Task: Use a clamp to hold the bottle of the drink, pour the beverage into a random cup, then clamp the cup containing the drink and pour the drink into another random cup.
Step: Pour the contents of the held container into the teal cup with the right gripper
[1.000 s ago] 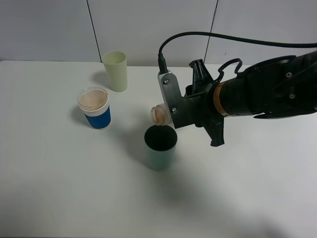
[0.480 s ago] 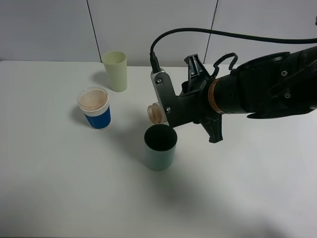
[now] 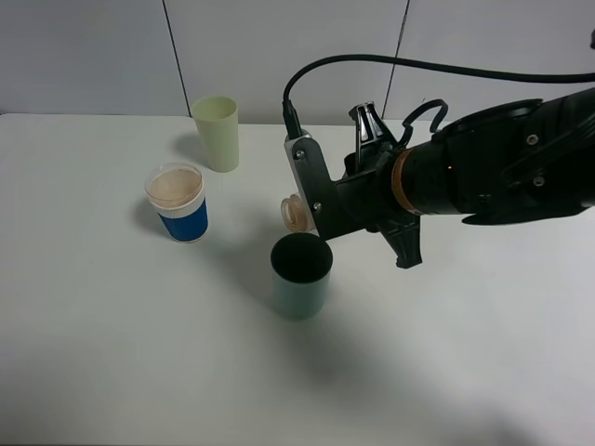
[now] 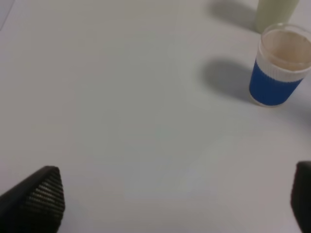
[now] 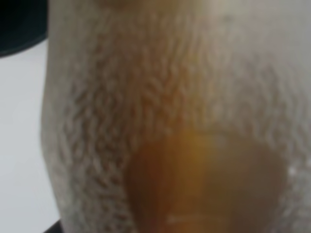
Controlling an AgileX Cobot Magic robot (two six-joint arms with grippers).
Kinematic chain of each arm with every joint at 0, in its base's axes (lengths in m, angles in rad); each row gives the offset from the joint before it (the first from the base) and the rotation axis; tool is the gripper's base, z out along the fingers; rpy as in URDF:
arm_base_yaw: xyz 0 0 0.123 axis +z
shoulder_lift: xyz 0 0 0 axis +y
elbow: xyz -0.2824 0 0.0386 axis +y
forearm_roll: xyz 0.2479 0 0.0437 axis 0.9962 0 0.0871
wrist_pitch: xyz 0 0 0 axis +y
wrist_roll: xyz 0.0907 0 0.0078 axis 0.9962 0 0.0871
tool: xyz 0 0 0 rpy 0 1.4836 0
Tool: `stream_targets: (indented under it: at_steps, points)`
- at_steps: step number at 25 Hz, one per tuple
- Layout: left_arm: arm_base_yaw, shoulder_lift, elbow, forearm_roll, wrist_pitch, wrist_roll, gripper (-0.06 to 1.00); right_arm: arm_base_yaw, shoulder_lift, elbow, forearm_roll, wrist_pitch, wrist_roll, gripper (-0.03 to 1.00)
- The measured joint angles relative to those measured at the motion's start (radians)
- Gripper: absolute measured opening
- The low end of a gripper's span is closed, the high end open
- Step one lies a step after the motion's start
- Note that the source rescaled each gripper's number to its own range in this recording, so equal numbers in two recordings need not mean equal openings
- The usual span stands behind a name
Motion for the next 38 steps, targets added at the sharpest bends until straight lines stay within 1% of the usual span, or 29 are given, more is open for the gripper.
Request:
stream_targets:
  at_steps: [7, 16, 29, 38]
  points:
    - [0.0, 0.0, 0.0, 0.0, 0.0, 0.0, 0.78, 0.0, -0.009, 0.0, 0.0, 0.022, -0.001, 0.04]
    - [0.0, 0.0, 0.0, 0.0, 0.0, 0.0, 0.78, 0.0, -0.026, 0.0, 0.0, 0.024, -0.001, 0.04]
    - [0.0, 0.0, 0.0, 0.0, 0.0, 0.0, 0.78, 0.0, -0.026, 0.0, -0.015, 0.025, -0.03, 0.04]
    - [0.0, 0.0, 0.0, 0.0, 0.0, 0.0, 0.78, 0.024, -0.026, 0.0, -0.015, 0.046, -0.04, 0.04]
